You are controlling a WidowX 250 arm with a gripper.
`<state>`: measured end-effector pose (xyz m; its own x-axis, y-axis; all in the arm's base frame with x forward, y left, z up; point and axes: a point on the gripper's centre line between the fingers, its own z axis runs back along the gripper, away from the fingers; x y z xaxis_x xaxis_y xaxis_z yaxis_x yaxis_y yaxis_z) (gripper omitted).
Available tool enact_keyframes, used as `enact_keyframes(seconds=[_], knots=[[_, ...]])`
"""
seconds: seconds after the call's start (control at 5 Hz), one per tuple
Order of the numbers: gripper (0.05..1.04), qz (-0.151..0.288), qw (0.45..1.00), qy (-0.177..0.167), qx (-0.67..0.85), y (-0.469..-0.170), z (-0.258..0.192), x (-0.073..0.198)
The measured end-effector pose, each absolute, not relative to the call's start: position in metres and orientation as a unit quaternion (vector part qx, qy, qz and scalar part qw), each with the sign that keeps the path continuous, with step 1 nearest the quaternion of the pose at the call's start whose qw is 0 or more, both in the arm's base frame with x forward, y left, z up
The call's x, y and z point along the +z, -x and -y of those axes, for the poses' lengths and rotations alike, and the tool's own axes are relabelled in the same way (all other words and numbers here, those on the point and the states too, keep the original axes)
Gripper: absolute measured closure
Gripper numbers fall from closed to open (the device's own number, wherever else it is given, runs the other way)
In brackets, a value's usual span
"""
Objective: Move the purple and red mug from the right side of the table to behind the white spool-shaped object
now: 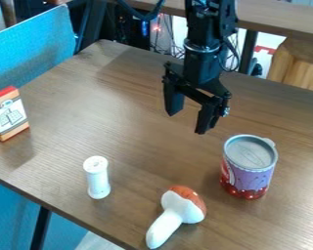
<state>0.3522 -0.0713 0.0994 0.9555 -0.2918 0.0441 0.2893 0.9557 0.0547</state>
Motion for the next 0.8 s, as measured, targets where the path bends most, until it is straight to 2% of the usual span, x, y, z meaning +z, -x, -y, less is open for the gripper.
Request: enact_keyframes(seconds=[0.2, 0.4, 0.6, 0.8], knots=[[0.082, 0.004, 0.989, -0.025, -0.144, -0.349, 0.07, 0.086], [0.082, -0.005, 0.989, -0.037, -0.142, -0.347, 0.069, 0.086], [0.082, 0.003, 0.987, -0.037, -0.155, -0.346, 0.078, 0.082], [0.082, 0.006, 0.984, -0.053, -0.171, -0.344, 0.093, 0.087]])
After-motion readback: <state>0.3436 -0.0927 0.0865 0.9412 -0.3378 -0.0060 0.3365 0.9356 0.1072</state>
